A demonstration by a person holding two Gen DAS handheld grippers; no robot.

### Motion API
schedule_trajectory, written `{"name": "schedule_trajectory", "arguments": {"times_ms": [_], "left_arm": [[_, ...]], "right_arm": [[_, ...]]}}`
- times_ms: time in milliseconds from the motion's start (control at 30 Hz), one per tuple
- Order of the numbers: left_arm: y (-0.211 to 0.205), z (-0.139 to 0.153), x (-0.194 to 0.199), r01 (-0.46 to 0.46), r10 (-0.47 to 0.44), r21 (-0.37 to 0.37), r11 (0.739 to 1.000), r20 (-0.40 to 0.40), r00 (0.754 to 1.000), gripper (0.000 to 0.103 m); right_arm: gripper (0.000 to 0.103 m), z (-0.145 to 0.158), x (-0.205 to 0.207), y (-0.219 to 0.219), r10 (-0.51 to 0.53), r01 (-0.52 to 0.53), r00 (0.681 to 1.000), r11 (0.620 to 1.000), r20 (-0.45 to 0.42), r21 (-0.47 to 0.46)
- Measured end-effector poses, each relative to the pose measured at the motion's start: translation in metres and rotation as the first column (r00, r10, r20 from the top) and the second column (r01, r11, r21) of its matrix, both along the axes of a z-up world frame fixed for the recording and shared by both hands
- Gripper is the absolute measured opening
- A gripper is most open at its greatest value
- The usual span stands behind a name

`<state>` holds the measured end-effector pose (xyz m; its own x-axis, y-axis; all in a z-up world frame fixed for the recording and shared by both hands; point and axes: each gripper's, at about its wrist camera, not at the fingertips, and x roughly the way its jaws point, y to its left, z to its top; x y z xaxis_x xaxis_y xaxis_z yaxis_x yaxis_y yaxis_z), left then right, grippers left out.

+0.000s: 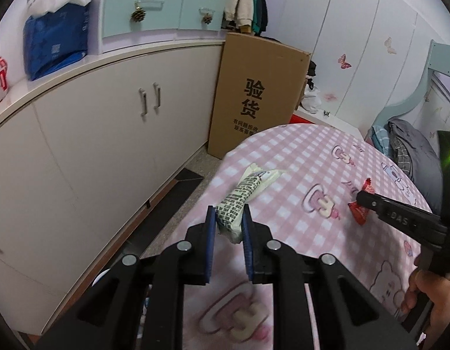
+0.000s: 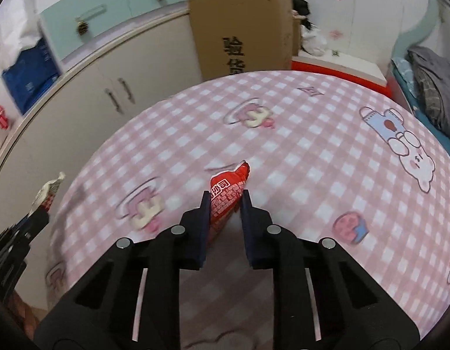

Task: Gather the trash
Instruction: 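Carry the foil and red wrappers over the wastebasket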

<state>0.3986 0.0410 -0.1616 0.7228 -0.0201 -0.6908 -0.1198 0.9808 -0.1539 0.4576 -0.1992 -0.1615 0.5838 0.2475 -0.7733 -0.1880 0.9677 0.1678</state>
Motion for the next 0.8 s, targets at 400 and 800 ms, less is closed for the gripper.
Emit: {"name": "schedule_trajectory", "arguments": {"times_ms": [400, 800], "left_arm": [[0.086, -0.009, -0.074, -0.137, 0.136, -0.04, 0.99, -0.043, 0.99, 0.017], [0.176, -0.032, -0.134, -0.279, 0.272, -0.068, 0.958, -0.101, 0.957, 0.017]], "right_arm": [[0.02, 0.027, -0.102, 0.107, 0.274, -0.278, 0.96, 0.954, 0.057, 0.109], [0.02, 0.007, -0.16, 0.23, 0.459, -0.462, 0.887, 0.879, 0.057, 0.114]]}}
